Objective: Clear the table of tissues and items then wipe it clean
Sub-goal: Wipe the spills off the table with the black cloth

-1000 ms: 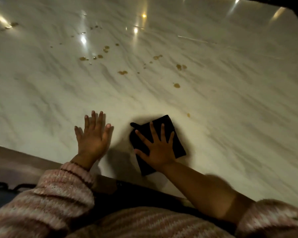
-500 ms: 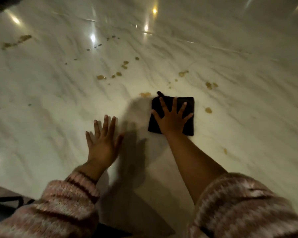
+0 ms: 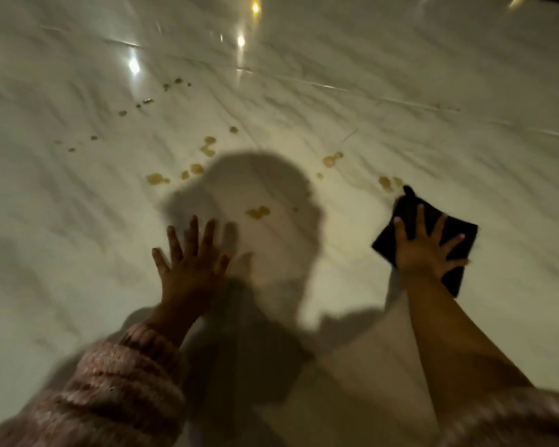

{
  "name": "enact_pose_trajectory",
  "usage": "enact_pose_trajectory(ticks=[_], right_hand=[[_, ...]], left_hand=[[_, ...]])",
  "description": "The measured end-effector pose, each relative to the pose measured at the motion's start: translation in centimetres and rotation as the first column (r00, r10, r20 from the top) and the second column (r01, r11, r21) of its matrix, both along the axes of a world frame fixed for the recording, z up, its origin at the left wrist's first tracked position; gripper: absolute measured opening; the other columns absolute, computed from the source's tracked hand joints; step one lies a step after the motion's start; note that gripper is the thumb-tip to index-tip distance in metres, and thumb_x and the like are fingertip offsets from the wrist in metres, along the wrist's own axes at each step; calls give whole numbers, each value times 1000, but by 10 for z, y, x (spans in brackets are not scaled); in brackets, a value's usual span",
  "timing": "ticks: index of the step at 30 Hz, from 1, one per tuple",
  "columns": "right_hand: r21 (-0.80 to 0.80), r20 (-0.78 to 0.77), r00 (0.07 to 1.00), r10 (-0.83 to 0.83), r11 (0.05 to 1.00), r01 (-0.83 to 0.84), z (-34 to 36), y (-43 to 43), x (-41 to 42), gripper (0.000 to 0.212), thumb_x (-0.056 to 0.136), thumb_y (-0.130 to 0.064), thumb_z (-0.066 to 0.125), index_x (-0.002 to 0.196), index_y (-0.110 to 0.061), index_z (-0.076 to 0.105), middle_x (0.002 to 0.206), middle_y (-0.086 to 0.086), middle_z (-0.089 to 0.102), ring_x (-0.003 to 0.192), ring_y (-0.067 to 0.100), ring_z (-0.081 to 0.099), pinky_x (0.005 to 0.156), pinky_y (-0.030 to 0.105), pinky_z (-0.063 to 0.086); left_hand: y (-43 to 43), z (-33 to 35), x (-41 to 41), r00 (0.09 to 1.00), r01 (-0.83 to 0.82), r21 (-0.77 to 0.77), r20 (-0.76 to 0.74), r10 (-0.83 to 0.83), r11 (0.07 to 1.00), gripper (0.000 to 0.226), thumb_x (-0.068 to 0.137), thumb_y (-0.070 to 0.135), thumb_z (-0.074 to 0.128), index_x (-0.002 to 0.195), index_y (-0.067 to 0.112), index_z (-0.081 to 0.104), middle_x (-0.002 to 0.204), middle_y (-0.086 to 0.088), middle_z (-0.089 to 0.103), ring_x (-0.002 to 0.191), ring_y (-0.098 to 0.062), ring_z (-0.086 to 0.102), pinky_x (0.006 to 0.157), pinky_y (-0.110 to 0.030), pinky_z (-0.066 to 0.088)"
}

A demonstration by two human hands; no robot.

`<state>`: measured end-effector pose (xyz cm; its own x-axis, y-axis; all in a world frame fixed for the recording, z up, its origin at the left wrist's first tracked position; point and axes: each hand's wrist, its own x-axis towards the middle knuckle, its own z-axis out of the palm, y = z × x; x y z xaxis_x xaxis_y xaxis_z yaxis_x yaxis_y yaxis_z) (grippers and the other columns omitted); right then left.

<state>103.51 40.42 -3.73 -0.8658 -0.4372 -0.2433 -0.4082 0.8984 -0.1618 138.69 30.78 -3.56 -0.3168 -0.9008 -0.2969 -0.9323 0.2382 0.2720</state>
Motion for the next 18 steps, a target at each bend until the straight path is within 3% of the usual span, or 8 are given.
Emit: enact_pose_trajectory(ticks=[2,4,7,9,12,15,18], right_hand=[[-8,9,999,45,999,-45,-1,-38,7,63,91,-67,20,146,-47,-4,159,-2,-10,143,40,-14,104,71,-5],[-22,10,981,194,981,-194,-1,-60,28,60,93,-64,20,145,-48,-5,159,-4,-12,142,39,-15,105,70,-5],[15,-17,896,444,896,-444,-4,-48,60,57,93,-63,19,143,-51,-7,157,-11,-15,143,34,-16,108,64,-8],[27,-37,856,516,856,-516,-5,-25,57,56,92,-63,21,142,-55,-3,157,-16,-12,145,28,-15,110,60,-8],[-35,-66,922,380,923,-383,-5,-21,14,54,94,-58,30,143,-54,8,158,-14,-1,146,27,-6,111,63,-3],[-37,-2,990,140,990,-140,-2,-69,-27,56,94,-60,24,145,-50,2,159,-7,-5,144,33,-11,108,69,-3],[-20,17,981,192,981,-192,-2,-128,-18,57,95,-61,17,146,-46,-3,159,-3,-10,143,38,-15,106,71,-4]], left_hand=[[-3,-4,4,1000,-7,27,9,7,1000,63,93,60,17,144,44,-15,150,12,-31,137,-25,-31,108,-58,-15],[-3,-5,2,1000,-4,32,30,4,999,63,92,60,16,144,44,-15,147,12,-34,138,-28,-30,107,-59,-16],[-3,-3,-2,999,-32,62,42,29,998,63,91,60,15,143,44,-17,142,12,-37,136,-26,-32,108,-58,-16],[-5,-3,-2,998,-41,73,54,37,997,64,91,60,15,143,45,-18,142,12,-38,134,-24,-34,108,-57,-16],[-5,-3,0,998,-45,70,40,42,997,63,90,61,15,142,48,-18,143,13,-38,132,-23,-36,108,-58,-16],[-3,-1,1,999,-41,56,22,40,998,61,89,64,14,139,52,-18,143,13,-37,135,-24,-34,107,-57,-17],[-2,0,-1,998,-52,41,22,51,998,62,88,66,14,140,52,-17,146,11,-34,137,-25,-32,107,-55,-18]])
